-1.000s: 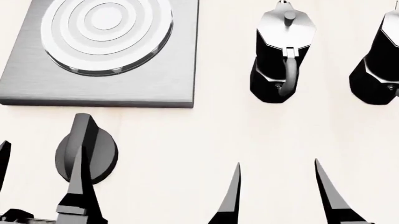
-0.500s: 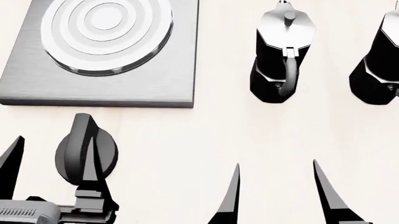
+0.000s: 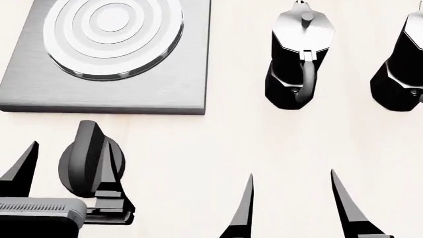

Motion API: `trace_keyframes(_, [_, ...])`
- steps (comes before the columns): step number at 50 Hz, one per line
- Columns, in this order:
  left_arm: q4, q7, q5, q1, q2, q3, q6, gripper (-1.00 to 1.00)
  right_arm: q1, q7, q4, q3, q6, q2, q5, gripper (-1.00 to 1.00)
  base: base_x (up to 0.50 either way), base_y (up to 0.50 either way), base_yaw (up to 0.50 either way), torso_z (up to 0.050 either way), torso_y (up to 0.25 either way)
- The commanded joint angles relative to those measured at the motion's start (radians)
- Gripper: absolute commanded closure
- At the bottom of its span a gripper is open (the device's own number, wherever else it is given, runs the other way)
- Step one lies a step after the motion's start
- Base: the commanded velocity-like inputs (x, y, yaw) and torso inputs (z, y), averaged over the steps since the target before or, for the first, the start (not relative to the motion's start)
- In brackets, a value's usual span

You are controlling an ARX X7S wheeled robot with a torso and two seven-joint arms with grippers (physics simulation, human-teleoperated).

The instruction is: Turn off the stove.

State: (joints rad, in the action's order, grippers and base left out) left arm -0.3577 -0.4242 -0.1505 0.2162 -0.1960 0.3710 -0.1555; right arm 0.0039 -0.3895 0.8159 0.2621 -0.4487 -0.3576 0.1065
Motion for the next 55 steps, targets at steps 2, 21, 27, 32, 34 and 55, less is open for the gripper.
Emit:
trace_keyframes(2, [0.060,-0.012,0.018,0.020,0.003,0.008,0.031,-1.00,0.001,-0.004,0.001,0.002,0.000,-0.003,0.003,-1.00,0.00,0.00,0.00,0.000,0.000])
trace_keyframes(21, [0.105,-0.028,0.021,0.034,0.001,0.010,0.056,-1.00,0.004,-0.007,-0.002,0.006,0.000,-0.008,0.009,-1.00,0.00,0.00,0.00,0.000,0.000])
trace_keyframes(27, [0.113,-0.033,0.021,0.035,-0.001,0.011,0.060,-1.00,0.002,-0.008,-0.003,0.007,0.002,-0.010,0.010,-1.00,0.00,0.00,0.00,0.000,0.000])
trace_keyframes(32, [0.115,-0.036,0.018,0.035,-0.003,0.010,0.061,-1.00,0.002,-0.010,-0.004,0.008,0.003,-0.011,0.012,-1.00,0.00,0.00,0.00,0.000,0.000])
trace_keyframes(34, [0.117,-0.038,0.017,0.036,-0.003,0.010,0.062,-1.00,0.002,-0.011,-0.004,0.009,0.003,-0.011,0.012,-1.00,0.00,0.00,0.00,0.000,0.000])
trace_keyframes(55, [0.171,-0.047,0.017,0.062,-0.004,0.015,0.084,-1.00,0.009,-0.013,-0.013,0.014,0.005,-0.014,0.019,-1.00,0.00,0.00,0.00,0.000,0.000])
